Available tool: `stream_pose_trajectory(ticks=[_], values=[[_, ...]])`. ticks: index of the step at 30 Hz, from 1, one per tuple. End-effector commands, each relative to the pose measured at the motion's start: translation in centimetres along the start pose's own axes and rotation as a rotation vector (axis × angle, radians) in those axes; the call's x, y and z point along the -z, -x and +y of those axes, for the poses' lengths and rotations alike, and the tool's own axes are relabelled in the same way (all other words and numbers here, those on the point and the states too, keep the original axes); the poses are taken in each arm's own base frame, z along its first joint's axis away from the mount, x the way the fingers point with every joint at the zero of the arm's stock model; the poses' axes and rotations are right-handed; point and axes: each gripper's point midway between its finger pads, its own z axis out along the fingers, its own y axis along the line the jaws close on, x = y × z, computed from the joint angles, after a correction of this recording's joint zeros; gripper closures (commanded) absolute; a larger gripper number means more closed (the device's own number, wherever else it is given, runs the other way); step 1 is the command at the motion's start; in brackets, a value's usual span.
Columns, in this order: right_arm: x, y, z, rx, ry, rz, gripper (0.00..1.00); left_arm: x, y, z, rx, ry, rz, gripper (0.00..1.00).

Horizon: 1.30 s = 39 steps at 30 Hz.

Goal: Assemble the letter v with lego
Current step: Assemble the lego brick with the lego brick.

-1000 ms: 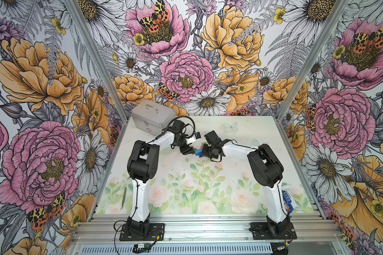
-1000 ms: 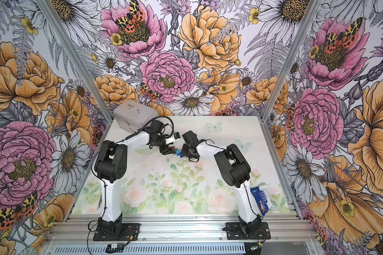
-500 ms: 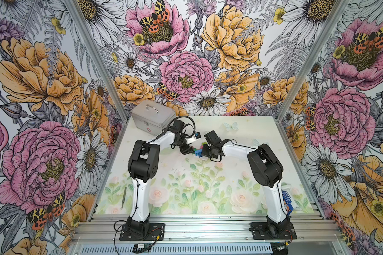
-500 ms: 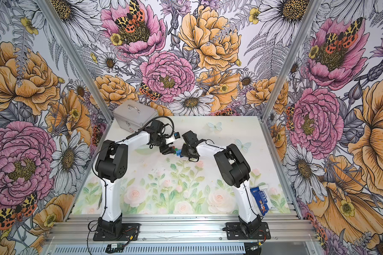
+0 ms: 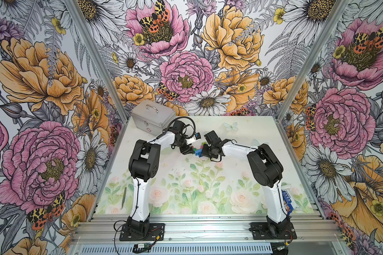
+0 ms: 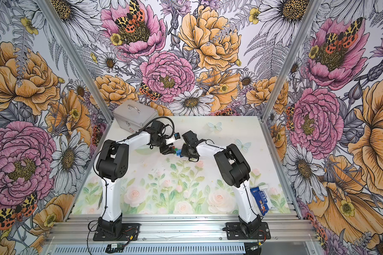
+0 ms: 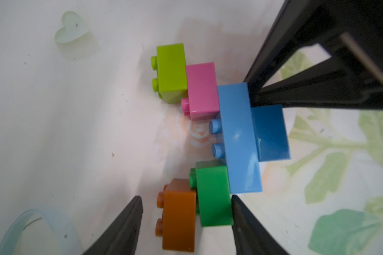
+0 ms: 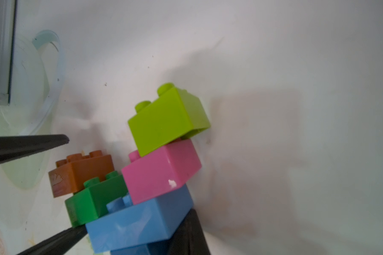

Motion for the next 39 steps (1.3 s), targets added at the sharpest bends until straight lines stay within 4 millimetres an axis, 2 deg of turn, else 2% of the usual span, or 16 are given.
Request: stream_pose_trajectory(ticks=[1, 11, 32, 39], values=[[-0.3, 0.6, 0.1, -0.017, -0.012, -0.012, 0.95, -0.5, -0.3, 0.6, 0.002, 0.009, 0.019, 0.37], [-0.2, 0.7, 0.2, -0.016, -0.009, -0.014, 0.95, -0.6, -0.3, 0.5, 0.0, 0.01, 0.024, 0.42], [-0.2, 0.8, 0.6, 0.008, 0.0, -0.004, 0.95, -0.5, -0.1, 0.1, -0.016, -0.012, -0.002, 0.45], [-0.2, 0.9, 0.6, 0.028, -0.002, 0.005, 0.95, -0.3, 0.2, -0.6, -0.021, -0.041, -0.028, 0.45]])
